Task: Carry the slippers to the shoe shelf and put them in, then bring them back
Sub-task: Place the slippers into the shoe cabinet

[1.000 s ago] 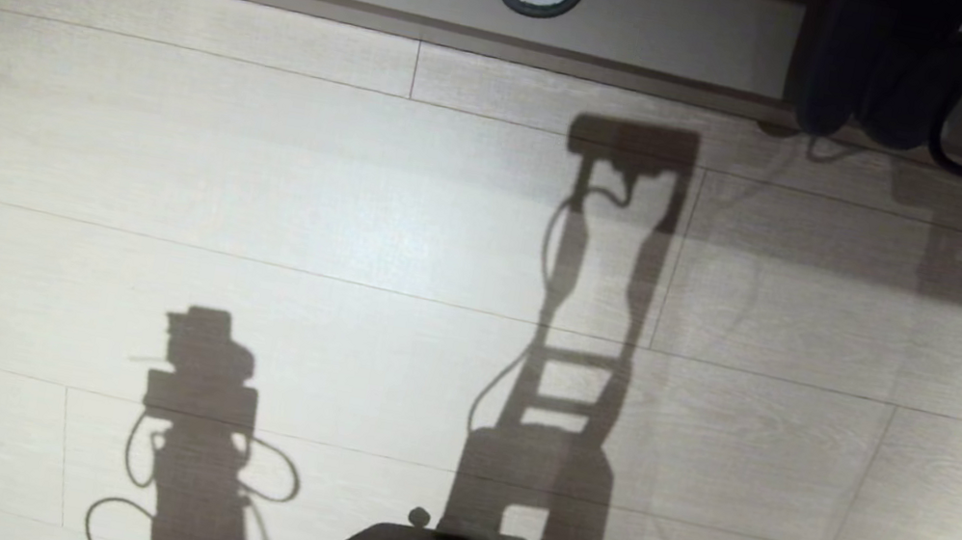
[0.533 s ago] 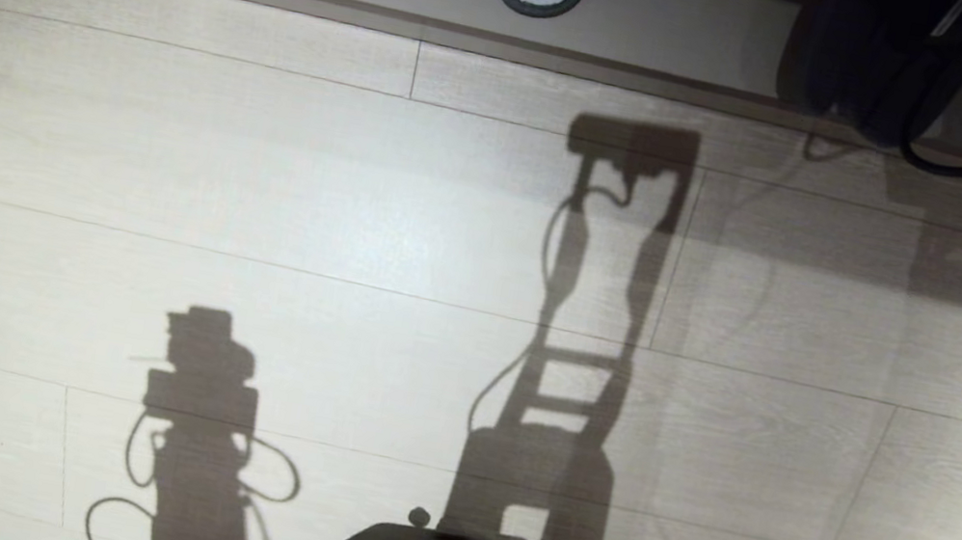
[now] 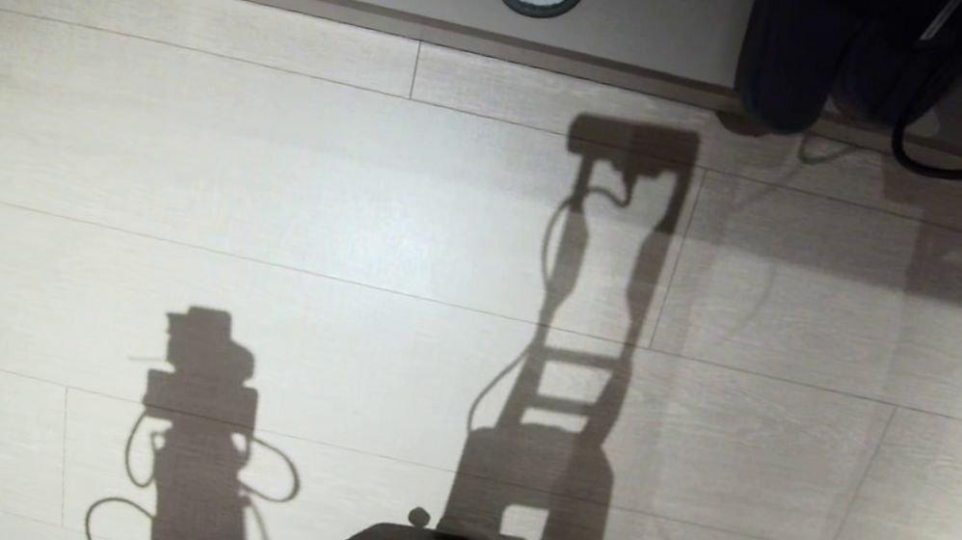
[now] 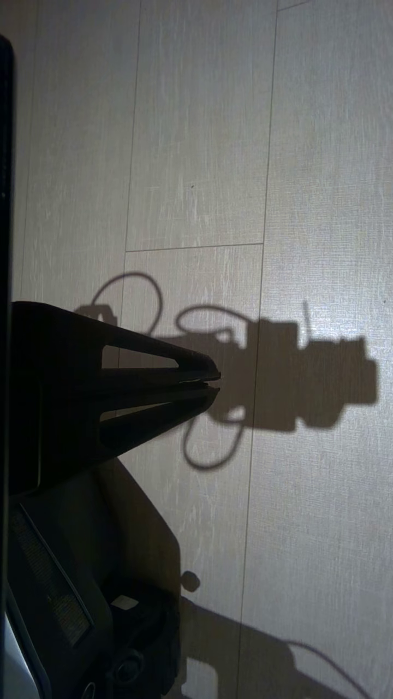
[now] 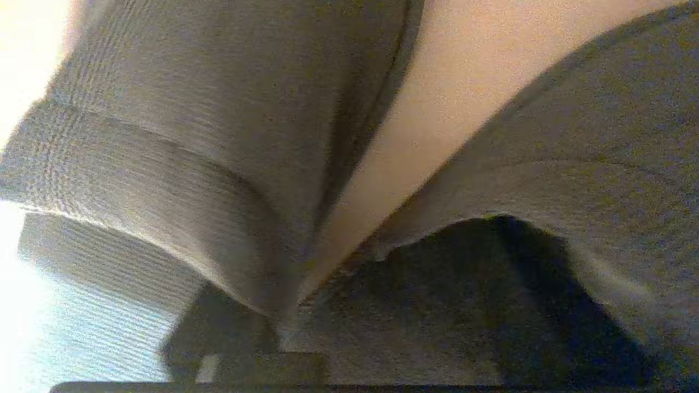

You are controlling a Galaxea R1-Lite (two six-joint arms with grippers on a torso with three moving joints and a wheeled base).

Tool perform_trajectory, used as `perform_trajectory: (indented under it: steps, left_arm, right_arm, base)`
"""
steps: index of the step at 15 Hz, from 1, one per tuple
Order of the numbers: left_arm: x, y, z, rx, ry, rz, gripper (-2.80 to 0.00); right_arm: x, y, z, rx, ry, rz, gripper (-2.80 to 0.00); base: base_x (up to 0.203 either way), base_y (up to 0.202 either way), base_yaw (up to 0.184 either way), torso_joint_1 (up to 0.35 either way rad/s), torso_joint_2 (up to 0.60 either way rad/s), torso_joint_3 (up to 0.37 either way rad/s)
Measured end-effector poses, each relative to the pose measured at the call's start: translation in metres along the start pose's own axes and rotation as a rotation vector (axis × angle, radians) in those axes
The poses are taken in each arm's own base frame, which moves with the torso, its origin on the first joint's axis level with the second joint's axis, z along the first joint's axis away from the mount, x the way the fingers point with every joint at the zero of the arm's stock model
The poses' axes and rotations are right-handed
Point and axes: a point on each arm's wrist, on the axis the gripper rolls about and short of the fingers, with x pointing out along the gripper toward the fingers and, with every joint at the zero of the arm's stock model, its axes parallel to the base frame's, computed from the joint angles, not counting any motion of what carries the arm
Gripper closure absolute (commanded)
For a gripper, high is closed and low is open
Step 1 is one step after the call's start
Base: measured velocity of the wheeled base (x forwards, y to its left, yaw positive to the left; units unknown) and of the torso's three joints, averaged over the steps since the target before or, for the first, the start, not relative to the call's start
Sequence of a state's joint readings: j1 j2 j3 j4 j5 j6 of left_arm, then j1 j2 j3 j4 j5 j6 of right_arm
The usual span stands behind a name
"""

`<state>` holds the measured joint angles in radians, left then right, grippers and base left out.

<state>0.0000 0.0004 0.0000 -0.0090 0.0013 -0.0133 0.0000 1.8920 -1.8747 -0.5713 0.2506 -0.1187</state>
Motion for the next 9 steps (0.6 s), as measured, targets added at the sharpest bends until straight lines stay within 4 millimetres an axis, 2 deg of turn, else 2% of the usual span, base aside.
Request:
perform_trajectory:
  steps: [9]
  left_arm:
    - [0.0, 0.0, 0.0, 0.0, 0.0, 0.0, 0.0]
  right_arm:
    - [-0.019, 0.004, 0.007, -0.002, 0.053, -0.002, -2.8]
  base:
    - [0.0, 0.0, 0.0, 0.0, 0.0, 0.0]
